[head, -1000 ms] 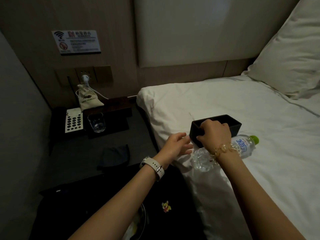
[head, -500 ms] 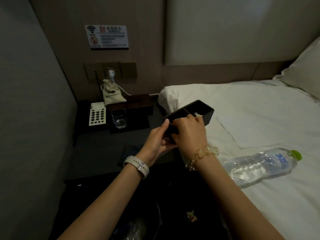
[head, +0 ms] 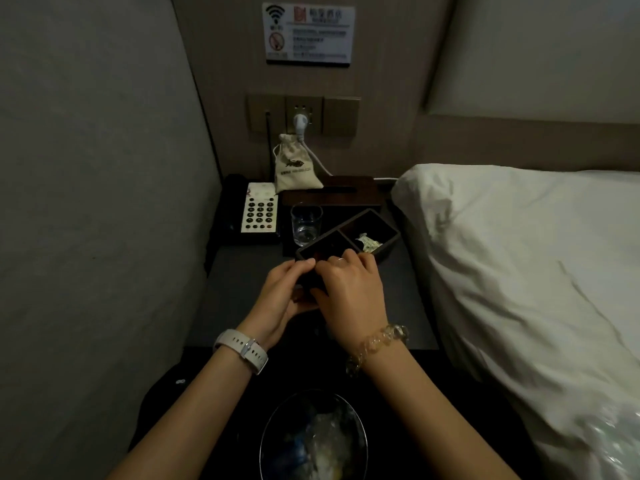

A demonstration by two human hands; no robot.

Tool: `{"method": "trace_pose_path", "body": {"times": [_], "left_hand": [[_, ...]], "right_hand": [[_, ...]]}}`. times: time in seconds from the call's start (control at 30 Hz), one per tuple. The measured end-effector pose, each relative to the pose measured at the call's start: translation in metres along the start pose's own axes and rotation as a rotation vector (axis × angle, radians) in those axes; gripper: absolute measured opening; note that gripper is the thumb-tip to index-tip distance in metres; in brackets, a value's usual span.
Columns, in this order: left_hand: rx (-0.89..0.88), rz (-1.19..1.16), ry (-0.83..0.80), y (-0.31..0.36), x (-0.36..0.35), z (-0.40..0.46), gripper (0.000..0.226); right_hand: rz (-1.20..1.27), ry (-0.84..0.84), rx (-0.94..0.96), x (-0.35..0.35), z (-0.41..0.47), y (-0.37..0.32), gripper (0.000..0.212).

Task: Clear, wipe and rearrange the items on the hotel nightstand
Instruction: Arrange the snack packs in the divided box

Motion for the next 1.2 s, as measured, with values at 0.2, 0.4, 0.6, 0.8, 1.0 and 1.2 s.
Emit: {"method": "trace_pose_path", "body": {"times": [0.2, 0.4, 0.6, 0.8, 1.0, 1.2], "left_hand": [[-0.009, -0.006, 0.088, -0.009, 0.035, 0.032, 0.013], [-0.025, -0.061, 0.267, -0.003, 0.070, 0.050, 0.019], [-0.097, -0.182, 0.344, 0.013, 0.093, 0.056, 0.017], [-0.121, -0.163, 0.338, 0.019, 0.100, 0.055, 0.018], [-0.051, -0.146, 0.360, 0.016, 0.103, 0.052, 0.031], [0.000, -0.149, 0.370, 0.014, 0.105, 0.051, 0.038]], "right_hand": [[0.086, -0.051, 0.071, -0.039, 0.012, -0.002, 0.027], [0.320, 0.383, -0.061, -0.021, 0.008, 0.034, 0.018], [0.266, -0.097, -0.532, -0.065, 0.008, 0.111, 0.040], [0.113, -0.611, -0.393, -0.124, 0.003, 0.084, 0.075], [0.273, -0.606, -0.465, -0.135, 0.006, 0.084, 0.038], [0.739, 0.018, -0.587, -0.085, 0.026, 0.111, 0.024]]}}
Point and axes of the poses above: each hand's wrist, its own z-axis towards the middle knuckle, its own x-axis out of the back of the hand, y = z × x, the point moved 6 cm from there along z, towards the middle knuckle, and after that the axes turned 7 degrees about x, right-handed, at the moved point
